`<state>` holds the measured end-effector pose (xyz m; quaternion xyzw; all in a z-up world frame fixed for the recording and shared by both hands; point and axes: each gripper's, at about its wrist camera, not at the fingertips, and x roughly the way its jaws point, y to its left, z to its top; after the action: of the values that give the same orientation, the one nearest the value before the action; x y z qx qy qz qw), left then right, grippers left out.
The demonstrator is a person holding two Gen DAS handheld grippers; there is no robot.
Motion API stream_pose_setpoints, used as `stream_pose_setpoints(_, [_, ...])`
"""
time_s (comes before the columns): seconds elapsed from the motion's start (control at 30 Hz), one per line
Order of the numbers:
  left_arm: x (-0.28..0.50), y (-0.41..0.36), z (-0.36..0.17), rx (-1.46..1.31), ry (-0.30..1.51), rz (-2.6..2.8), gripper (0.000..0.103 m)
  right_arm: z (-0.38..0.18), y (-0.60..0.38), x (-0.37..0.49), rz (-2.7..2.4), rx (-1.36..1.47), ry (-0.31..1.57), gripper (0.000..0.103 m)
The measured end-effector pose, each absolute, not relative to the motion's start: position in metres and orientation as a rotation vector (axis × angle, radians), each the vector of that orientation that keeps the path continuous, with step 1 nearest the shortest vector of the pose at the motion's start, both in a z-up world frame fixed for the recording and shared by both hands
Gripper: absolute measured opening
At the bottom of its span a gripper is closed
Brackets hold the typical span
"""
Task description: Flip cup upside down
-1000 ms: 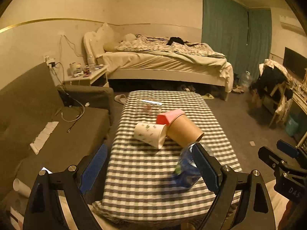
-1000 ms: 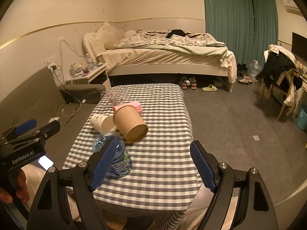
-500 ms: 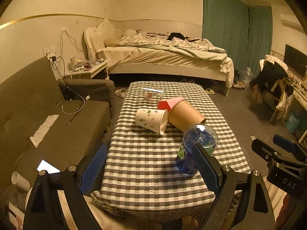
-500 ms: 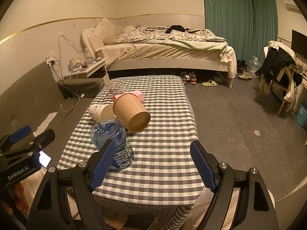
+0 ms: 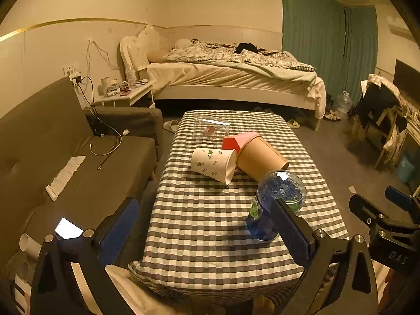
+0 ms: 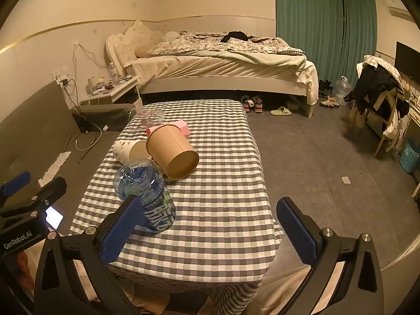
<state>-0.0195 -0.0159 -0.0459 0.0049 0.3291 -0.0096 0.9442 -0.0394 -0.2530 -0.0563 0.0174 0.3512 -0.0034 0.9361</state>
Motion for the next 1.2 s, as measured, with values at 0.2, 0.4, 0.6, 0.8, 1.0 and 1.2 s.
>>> stream_pose_setpoints(0.2, [-0.020, -0.015, -0.046, 0.008, 0.669, -0.018, 0.103, -0.055, -0.252, -0.040, -0.016, 0.035, 0.710, 0.103])
stream_pose_setpoints(0.4, [-0.021, -0.013, -0.046, 0.008, 0.676, -0.018, 0.103, -0.054, -0.251, -0.041, -0.019, 0.031, 0.709, 0.103])
stream_pose_setpoints(0.6, [-0.021, -0.011, -0.044, 0.005, 0.675, -0.014, 0.103, -0.055, -0.250, -0.041, -0.019, 0.031, 0.708, 0.103])
stream_pose_setpoints(0.8, [-0.021, -0.010, -0.044, 0.003, 0.678, -0.011, 0.103, -0.055, -0.251, -0.042, -0.016, 0.030, 0.713, 0.103])
stream_pose_setpoints(1.0, [-0.021, -0.008, -0.044, 0.001, 0.673, -0.007, 0.103, -0.055, -0.251, -0.043, -0.018, 0.029, 0.715, 0.103])
stream_pose_setpoints(1.2, [-0.019, -0.006, -0.044, 0.003, 0.676, -0.002, 0.103, -0.056, -0.252, -0.043, -0.017, 0.029, 0.718, 0.103])
